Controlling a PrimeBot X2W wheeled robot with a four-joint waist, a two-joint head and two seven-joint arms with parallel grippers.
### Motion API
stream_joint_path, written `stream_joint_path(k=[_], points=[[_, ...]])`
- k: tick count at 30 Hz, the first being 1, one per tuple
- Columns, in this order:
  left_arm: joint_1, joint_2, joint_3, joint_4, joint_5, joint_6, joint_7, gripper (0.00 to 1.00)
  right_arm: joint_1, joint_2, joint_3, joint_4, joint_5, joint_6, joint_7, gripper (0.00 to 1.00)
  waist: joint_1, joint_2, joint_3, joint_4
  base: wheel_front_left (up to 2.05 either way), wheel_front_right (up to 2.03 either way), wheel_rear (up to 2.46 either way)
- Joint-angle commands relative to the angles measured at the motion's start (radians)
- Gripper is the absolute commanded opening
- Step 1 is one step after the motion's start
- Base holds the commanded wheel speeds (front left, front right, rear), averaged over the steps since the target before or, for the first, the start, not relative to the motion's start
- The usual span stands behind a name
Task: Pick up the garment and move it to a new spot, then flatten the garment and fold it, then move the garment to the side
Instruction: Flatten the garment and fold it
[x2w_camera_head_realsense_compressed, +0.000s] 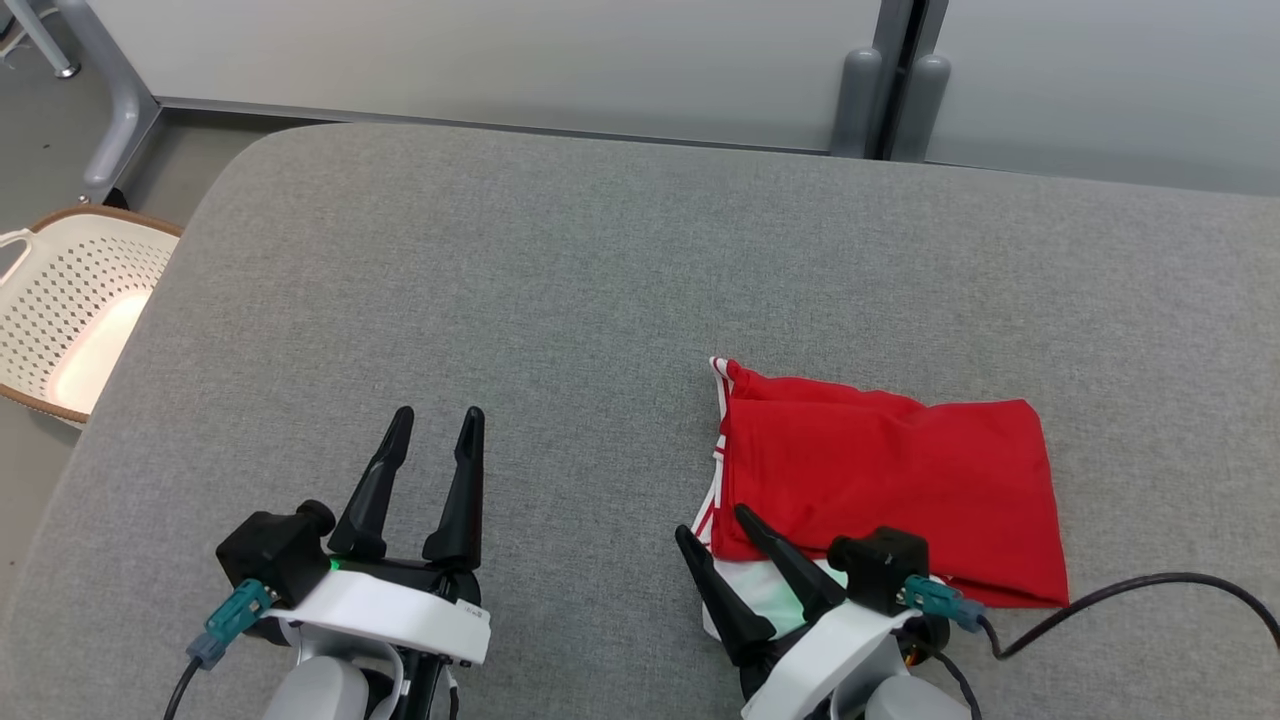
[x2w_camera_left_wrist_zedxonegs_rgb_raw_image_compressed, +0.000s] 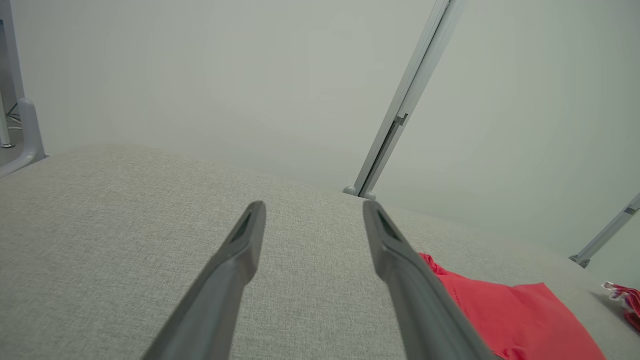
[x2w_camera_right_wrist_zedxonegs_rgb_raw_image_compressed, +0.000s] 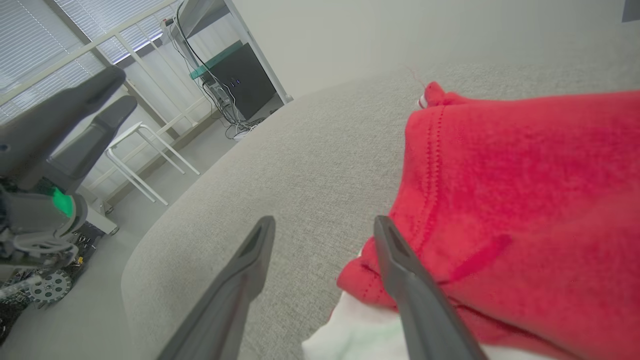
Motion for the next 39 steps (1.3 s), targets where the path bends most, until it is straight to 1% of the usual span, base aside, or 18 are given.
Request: stream_joint_path(k=[1,4,9,13,16,18,20,21,22,27,30,33,39], points=[[0.001,0.003,0.001,0.002,-0.002,-0.001,-0.004,1.0,-0.013,-0.005,0.011,0.008,0.015,0.0,-0.005,1.0,0.0,-0.0001,-0.001,0.001,0.0,0.0,0.0],[0.001,0.004,0.001,0.004,-0.006,-0.001,-0.004,1.0,-0.02,-0.007,0.045,0.026,0.052,0.0,0.004,1.0,0.0,-0.0001,-0.003,0.0,0.0,0.0,0.0],[-0.01,0.004,0.003,0.002,-0.009,-0.001,-0.004,1.0,-0.049,-0.013,0.063,0.056,0.085,0.0,-0.001,1.0,0.0,-0.0001,0.004,-0.014,0.0,0.0,0.0],[-0.013,0.003,0.011,-0.001,-0.003,-0.001,-0.004,1.0,-0.072,-0.025,0.068,0.025,0.104,0.0,-0.004,1.0,0.0,-0.0001,0.006,-0.032,0.0,0.0,0.0],[-0.016,0.004,0.019,-0.006,-0.01,-0.001,-0.004,1.0,-0.092,-0.053,0.04,-0.024,0.097,0.0,-0.009,1.0,0.0,-0.0001,0.006,-0.052,0.0,0.0,0.0],[-0.021,0.004,0.026,-0.012,-0.011,-0.001,-0.004,1.0,-0.102,-0.074,-0.01,-0.072,0.073,0.0,-0.01,1.0,0.0,-0.0001,0.005,-0.066,0.0,0.0,0.0],[-0.023,0.003,0.029,-0.019,-0.006,-0.001,-0.004,1.0,-0.101,-0.098,-0.076,-0.122,0.025,0.0,-0.011,1.0,0.0,-0.0001,0.003,-0.08,0.0,0.0,0.0],[-0.023,0.003,0.028,-0.025,0.001,-0.001,-0.004,1.0,-0.089,-0.124,-0.145,-0.166,-0.048,0.0,-0.01,1.0,0.0,-0.0001,0.003,-0.092,0.0,0.0,0.0],[-0.025,0.004,0.028,-0.026,0.003,-0.001,-0.004,1.0,-0.08,-0.136,-0.177,-0.186,-0.09,0.0,-0.01,1.0,0.0,-0.0001,0.002,-0.098,0.0,0.0,0.0],[-0.036,0.003,0.019,-0.034,0.016,-0.001,-0.004,1.0,-0.018,-0.166,-0.353,-0.278,-0.226,0.0,-0.011,1.0,0.0,-0.0001,0.002,-0.12,0.0,0.0,0.0],[-0.039,0.004,0.022,-0.04,0.031,-0.001,-0.004,1.0,0.033,-0.181,-0.431,-0.329,-0.303,0.0,-0.011,1.0,0.0,-0.0001,0.005,-0.133,0.0,0.0,0.0],[-0.035,0.003,0.025,-0.047,0.055,-0.001,-0.004,1.0,0.085,-0.187,-0.507,-0.367,-0.362,0.0,-0.011,1.0,0.0,-0.0001,0.005,-0.142,0.0,0.0,0.0],[-0.014,0.003,0.047,-0.073,0.106,0.03,-0.004,1.0,0.181,-0.134,-0.624,-0.418,-0.427,0.0,-0.011,1.0,0.0,-0.0001,0.002,-0.16,0.0,0.0,0.0]])
